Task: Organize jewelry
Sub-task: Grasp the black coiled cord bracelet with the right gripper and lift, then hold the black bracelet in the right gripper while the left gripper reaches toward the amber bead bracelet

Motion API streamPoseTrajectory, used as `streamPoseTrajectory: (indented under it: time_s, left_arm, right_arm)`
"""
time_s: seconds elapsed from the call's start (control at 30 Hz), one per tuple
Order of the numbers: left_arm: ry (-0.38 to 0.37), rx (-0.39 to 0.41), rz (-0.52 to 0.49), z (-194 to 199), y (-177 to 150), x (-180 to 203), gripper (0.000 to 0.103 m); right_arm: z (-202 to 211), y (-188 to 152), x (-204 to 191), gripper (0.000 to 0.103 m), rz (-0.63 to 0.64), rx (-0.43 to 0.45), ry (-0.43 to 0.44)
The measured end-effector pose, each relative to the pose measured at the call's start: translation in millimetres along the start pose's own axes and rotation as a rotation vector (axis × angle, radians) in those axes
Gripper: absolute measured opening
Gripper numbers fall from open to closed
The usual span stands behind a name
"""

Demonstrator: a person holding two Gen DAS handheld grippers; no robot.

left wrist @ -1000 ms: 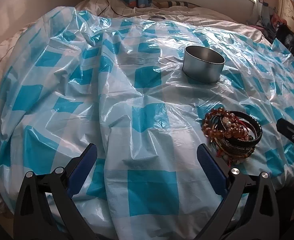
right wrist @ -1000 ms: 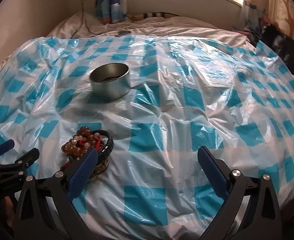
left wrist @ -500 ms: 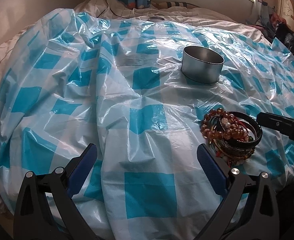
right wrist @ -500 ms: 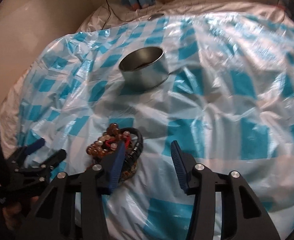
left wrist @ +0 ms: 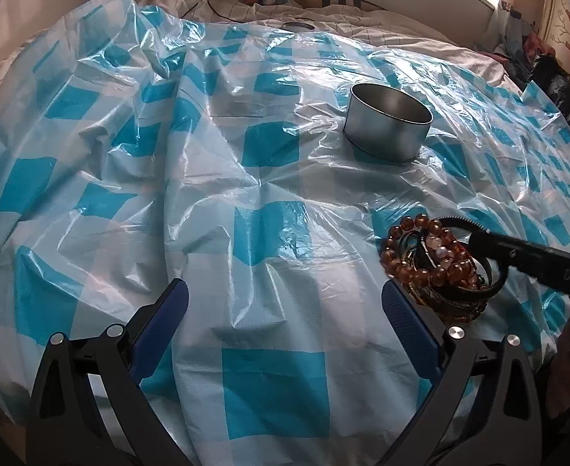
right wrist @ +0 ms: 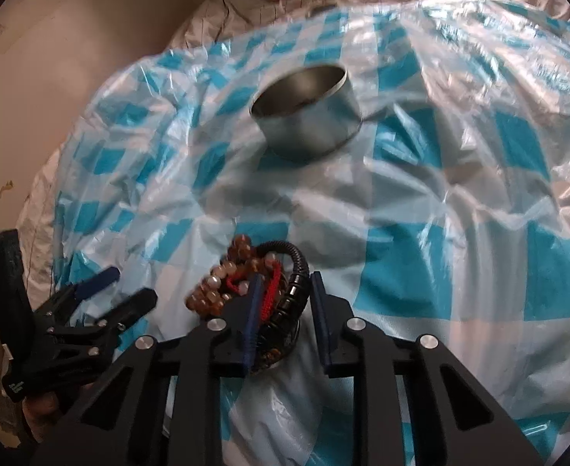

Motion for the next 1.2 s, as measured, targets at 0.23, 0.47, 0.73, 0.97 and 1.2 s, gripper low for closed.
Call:
streamPoseTrajectory:
  time_s: [0.23, 0.47, 0.73, 0.97, 1.2]
  left_arm:
    - [0.006, -0.001, -0.002, 0, 0, 1, 0.096]
    - [-0.025, 0.022, -0.018, 5, -1, 3, 0.096]
    - [-0.107, 0.027, -0.100, 4, -1, 25, 0.096]
    - [-0.258, 0.063, -0.067, 1, 10, 29, 0.096]
    - [-0.285, 0.047, -0.079, -13, 25, 40, 0.096]
  right_arm:
    - [30, 4, 4, 0.014, -0.022, 0.148, 0.035]
    - [46, 10, 22, 0.014, -0.118, 0.230, 0.050]
    - [31, 13, 42, 0.014, -0.195, 0.168, -0.025]
    - [21, 10, 38, 0.014, -0.169, 0.127, -0.073]
    - [37, 14, 57, 0.014, -0.260, 0.208, -0.101]
Point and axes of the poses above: each gripper's, at about its wrist camera, not at the fingertips, and z roughly against the way its jaws point, x to its right, y to its top, the point moved 1 cm from there along -z, roughly the way its jaws point, and after that the axes turned 9 degrees about -z, right-handed, at the moved point
